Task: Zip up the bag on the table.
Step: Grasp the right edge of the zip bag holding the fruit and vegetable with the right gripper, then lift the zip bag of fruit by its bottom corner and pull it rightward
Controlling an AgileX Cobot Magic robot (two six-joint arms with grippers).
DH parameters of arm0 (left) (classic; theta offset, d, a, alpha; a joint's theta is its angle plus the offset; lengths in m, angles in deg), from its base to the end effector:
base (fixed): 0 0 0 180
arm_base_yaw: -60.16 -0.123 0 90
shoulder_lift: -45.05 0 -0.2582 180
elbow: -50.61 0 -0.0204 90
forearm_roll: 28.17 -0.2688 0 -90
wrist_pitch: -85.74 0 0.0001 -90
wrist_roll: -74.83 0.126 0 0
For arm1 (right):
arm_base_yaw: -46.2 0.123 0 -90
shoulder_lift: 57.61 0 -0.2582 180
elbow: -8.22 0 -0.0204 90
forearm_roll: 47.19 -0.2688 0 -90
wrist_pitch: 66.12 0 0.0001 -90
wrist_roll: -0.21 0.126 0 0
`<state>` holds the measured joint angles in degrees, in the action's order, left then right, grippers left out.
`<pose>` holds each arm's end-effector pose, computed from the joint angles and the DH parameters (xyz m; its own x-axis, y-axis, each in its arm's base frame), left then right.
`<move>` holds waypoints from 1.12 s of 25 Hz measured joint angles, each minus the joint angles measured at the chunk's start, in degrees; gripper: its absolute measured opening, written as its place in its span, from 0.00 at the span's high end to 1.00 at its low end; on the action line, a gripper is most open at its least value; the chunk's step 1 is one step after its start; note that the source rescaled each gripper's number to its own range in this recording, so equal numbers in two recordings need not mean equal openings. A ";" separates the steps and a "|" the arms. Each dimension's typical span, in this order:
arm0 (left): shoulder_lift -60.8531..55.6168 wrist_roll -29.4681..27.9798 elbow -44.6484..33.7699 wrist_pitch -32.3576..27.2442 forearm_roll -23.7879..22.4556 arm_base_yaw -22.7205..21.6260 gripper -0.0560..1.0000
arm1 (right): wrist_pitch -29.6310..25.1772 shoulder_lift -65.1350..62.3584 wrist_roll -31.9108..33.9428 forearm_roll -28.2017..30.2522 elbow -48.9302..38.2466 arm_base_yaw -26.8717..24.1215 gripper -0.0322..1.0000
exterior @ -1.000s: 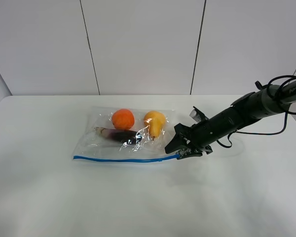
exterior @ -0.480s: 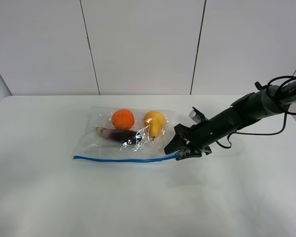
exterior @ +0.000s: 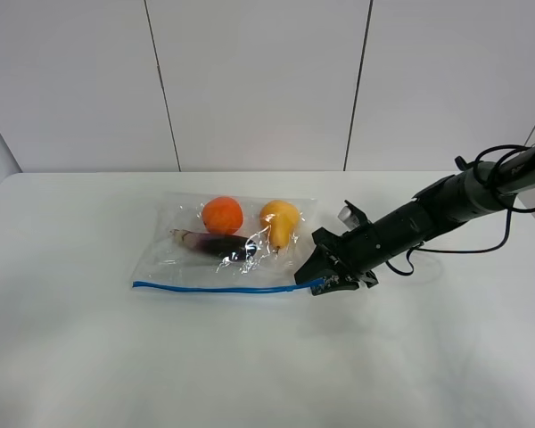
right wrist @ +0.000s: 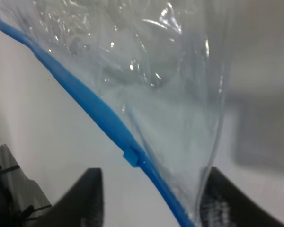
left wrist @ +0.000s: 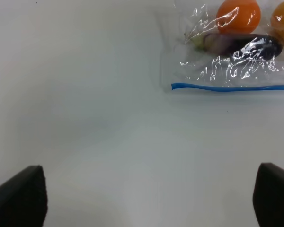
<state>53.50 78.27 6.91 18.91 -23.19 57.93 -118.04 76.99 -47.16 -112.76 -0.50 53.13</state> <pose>0.0546 -0.0079 0.2812 -0.4820 0.0069 -0.8762 0.0435 0.9989 -0.0160 0.3581 0.1345 0.0167 -0.9961 -0.0445 -0.0758 -0.0856 0.6880 0.7207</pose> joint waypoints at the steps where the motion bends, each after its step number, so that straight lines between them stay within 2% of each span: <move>1: 0.00 0.00 0.00 0.00 0.00 0.00 0.00 | 0.00 0.00 0.00 -0.05 0.00 0.00 0.58; 9: 0.00 0.00 0.00 0.00 0.00 0.00 0.00 | 0.00 0.00 0.00 -0.05 0.00 0.00 0.87; 14: 0.00 0.00 0.00 0.00 0.00 0.00 0.00 | 0.00 0.00 -0.47 -0.11 0.00 0.00 0.97; 28: 0.00 -0.02 0.00 0.00 0.00 0.00 0.00 | -1.17 -5.30 -3.26 -1.97 0.00 0.00 0.97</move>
<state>53.50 78.25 6.91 18.91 -23.19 57.93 -119.21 71.68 -50.42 -114.73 -0.50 53.13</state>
